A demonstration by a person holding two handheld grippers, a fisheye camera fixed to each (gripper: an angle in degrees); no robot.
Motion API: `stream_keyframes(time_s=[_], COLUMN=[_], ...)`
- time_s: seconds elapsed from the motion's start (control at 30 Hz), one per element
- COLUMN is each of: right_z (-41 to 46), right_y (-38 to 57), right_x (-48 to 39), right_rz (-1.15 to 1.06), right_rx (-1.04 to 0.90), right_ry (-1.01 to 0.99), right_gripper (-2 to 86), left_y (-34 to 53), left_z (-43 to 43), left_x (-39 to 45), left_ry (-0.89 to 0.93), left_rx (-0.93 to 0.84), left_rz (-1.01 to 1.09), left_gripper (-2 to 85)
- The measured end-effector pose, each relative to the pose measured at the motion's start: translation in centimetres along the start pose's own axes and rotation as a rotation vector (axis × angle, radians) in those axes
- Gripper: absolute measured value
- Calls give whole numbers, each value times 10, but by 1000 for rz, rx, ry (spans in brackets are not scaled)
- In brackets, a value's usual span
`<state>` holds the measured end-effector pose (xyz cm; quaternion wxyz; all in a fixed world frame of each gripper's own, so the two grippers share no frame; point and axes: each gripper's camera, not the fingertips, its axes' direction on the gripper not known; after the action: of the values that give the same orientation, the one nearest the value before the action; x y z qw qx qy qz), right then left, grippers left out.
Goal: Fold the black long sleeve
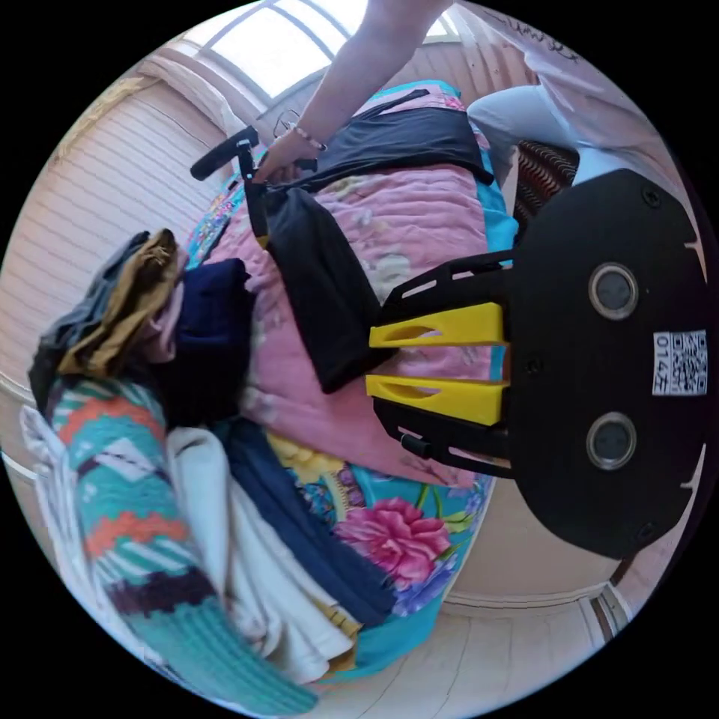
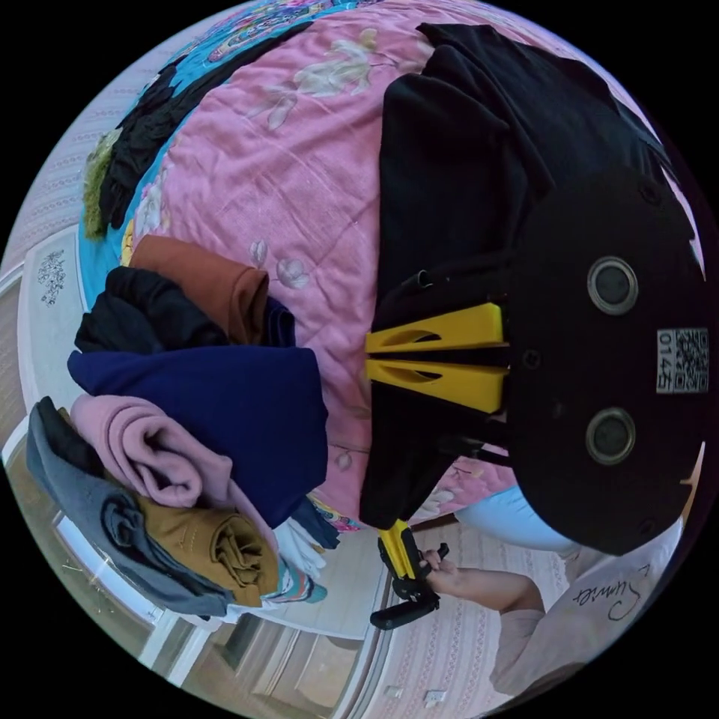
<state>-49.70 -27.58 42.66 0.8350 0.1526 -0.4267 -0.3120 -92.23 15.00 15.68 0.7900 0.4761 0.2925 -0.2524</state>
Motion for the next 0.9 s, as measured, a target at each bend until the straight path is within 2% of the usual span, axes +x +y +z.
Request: stream_keyframes(time_s=[0.23,0.43,0.53,0.63,0.7,0.8,0.9], right_z=[-2,47,82,119,142,157,164], right_y=[12,7,0,-4,13,51,79], right_x=[-73,-144,-184,-250,-319,-396,-442], right_rz=[-174,-311,-398,-554,-737,-986,-1162], right_rx=[-24,-159,-305,-612,-854,-1005,-1068], right_ry=[2,156,166,241,411,676,759], right_gripper=[59,58,18,2,-3,-4,-5], left_y=[12,-2,-7,-3,-2,-4,-2], left_z=[-31,-30,-4,0,0,1,2], left_x=[5,7,10,10,6,0,-4], left_ry=[19,49,19,17,30,46,55], left_rx=[80,123,40,75,81,81,94], left_rz=[-33,-67,-60,-61,-67,-80,-89], left_gripper=[78,83,82,79,79,78,77])
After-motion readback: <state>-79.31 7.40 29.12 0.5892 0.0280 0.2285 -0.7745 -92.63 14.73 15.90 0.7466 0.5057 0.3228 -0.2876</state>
